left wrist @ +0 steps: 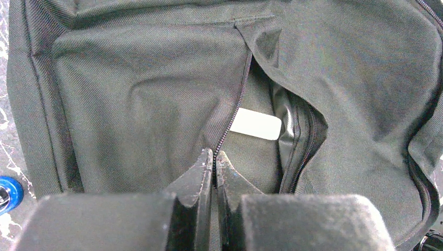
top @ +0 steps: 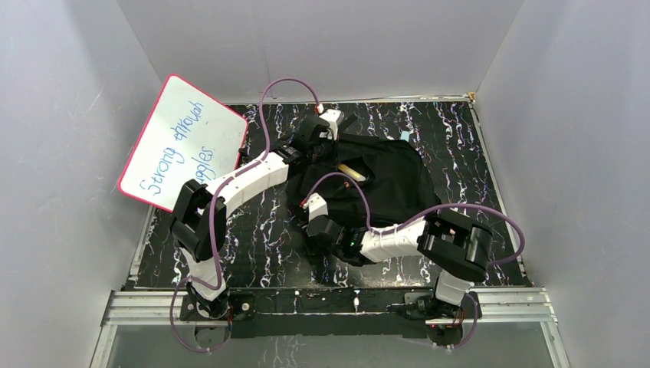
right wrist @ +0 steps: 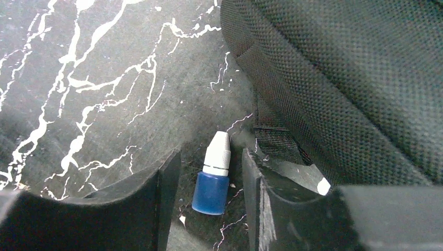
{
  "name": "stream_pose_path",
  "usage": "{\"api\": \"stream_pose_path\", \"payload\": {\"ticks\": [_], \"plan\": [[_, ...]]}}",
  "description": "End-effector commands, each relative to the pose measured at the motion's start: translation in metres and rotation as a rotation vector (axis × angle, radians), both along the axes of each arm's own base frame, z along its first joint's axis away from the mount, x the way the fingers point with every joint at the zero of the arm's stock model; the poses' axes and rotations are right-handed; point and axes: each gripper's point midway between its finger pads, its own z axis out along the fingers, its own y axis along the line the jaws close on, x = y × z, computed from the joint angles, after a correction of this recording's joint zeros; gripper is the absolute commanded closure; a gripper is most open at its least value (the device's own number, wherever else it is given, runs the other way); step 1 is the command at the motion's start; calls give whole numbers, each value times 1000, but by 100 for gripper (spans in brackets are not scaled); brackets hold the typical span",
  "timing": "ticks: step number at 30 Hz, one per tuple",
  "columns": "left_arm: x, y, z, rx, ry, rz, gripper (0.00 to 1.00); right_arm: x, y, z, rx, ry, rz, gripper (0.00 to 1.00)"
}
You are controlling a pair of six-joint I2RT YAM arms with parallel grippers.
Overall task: Pack the student bag
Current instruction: Pick up the stationery from the center of the board.
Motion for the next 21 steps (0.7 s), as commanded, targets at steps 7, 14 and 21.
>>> {"api": "stream_pose_path", "payload": {"ticks": [7,14,21], "plan": [[7,18,31,-27,-64,39,100,-5,-20,13,-109,-42,-52,60],[8,20,31,-27,-64,44,100,-13,-30,29,-82,-30,-28,62],[9,20,31,-27,-64,45,100,-14,-23,46,-42,-80,37,58]]}}
